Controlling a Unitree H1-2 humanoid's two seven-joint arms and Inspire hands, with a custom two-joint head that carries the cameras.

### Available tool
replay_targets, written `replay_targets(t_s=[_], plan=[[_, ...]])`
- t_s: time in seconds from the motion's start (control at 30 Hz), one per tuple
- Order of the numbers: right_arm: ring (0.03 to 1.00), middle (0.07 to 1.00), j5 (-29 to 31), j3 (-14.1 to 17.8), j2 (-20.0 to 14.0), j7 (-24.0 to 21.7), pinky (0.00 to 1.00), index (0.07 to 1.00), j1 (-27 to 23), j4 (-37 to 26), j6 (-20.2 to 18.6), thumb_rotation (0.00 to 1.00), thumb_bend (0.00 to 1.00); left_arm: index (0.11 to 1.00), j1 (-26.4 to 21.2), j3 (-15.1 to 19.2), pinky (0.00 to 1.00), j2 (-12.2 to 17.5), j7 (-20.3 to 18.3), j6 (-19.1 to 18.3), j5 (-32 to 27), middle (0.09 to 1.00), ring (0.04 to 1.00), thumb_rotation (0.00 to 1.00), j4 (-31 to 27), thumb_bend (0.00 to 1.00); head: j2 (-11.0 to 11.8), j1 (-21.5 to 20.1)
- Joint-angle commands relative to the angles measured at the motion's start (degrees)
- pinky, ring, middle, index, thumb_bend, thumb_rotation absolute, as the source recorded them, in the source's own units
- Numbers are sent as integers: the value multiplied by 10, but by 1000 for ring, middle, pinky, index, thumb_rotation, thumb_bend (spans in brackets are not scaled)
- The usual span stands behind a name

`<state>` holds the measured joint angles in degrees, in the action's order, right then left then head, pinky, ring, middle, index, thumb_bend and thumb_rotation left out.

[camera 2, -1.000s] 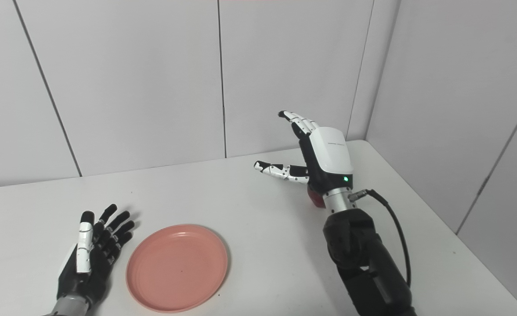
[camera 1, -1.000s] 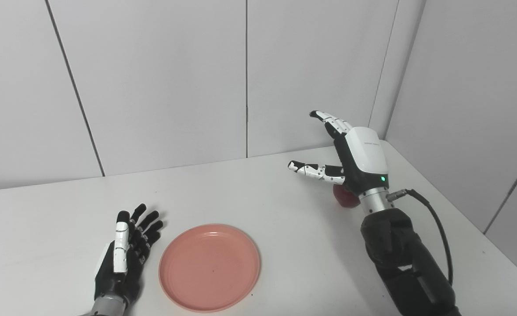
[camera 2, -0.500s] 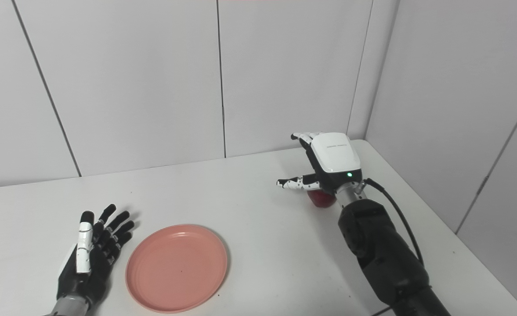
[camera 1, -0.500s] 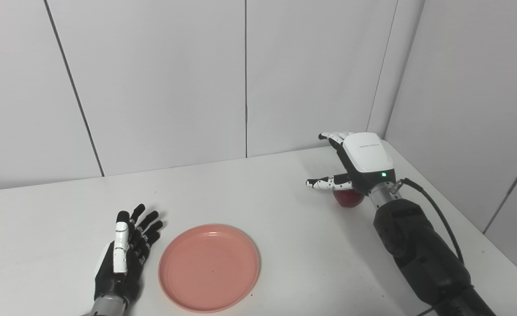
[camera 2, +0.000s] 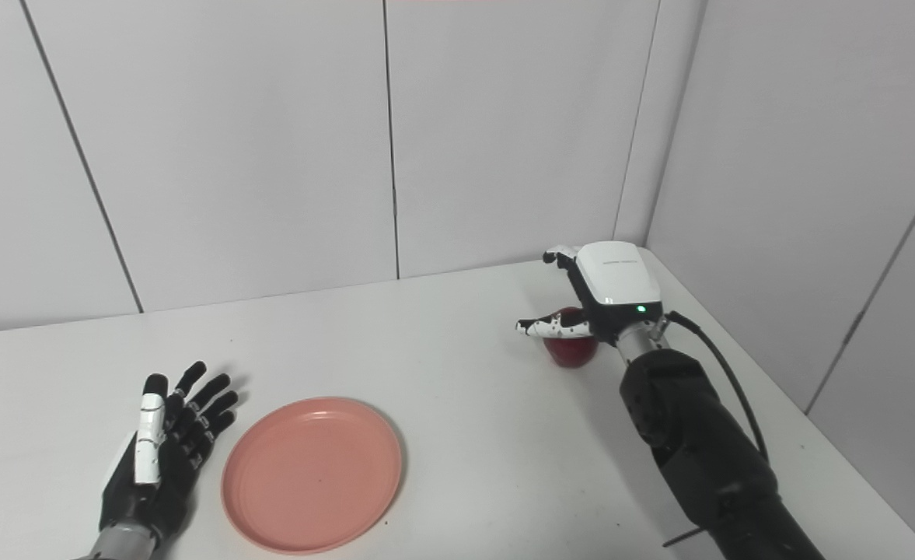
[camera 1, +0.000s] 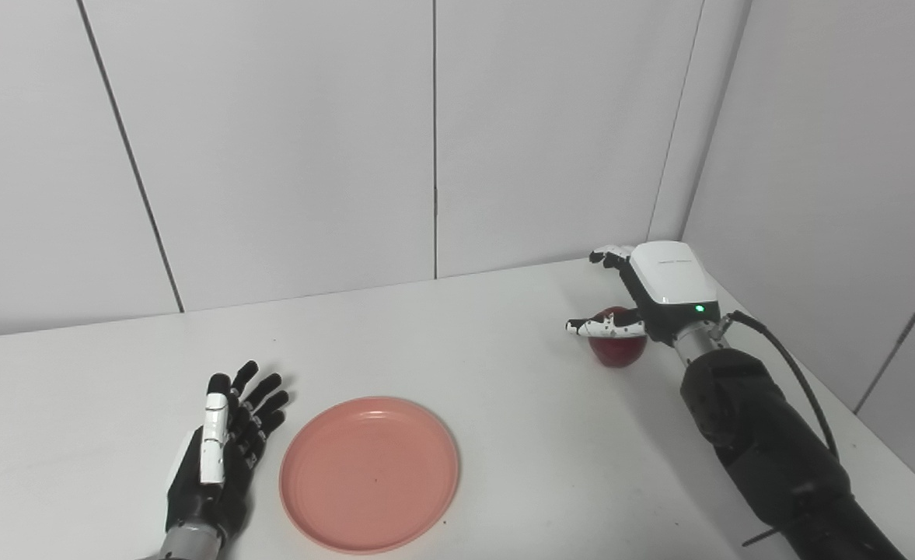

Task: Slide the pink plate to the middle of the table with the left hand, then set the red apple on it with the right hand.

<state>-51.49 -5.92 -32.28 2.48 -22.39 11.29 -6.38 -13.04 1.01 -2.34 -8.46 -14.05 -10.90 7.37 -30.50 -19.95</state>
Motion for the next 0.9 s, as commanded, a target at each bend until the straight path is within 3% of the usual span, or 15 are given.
replay_targets(t_s=[0.0,0.87], plan=[[705,723,5,8,-15,11,624,732,-25,-5,-7,653,908,915,7,-2,927,3,2,-24,-1,884,879,990,12,621,0,0],[689,726,19,-5,-13,18,611,745,-18,47,-17,660,904,918,8,-8,927,4,2,-42,-3,886,873,999,-2,625,-6,7]])
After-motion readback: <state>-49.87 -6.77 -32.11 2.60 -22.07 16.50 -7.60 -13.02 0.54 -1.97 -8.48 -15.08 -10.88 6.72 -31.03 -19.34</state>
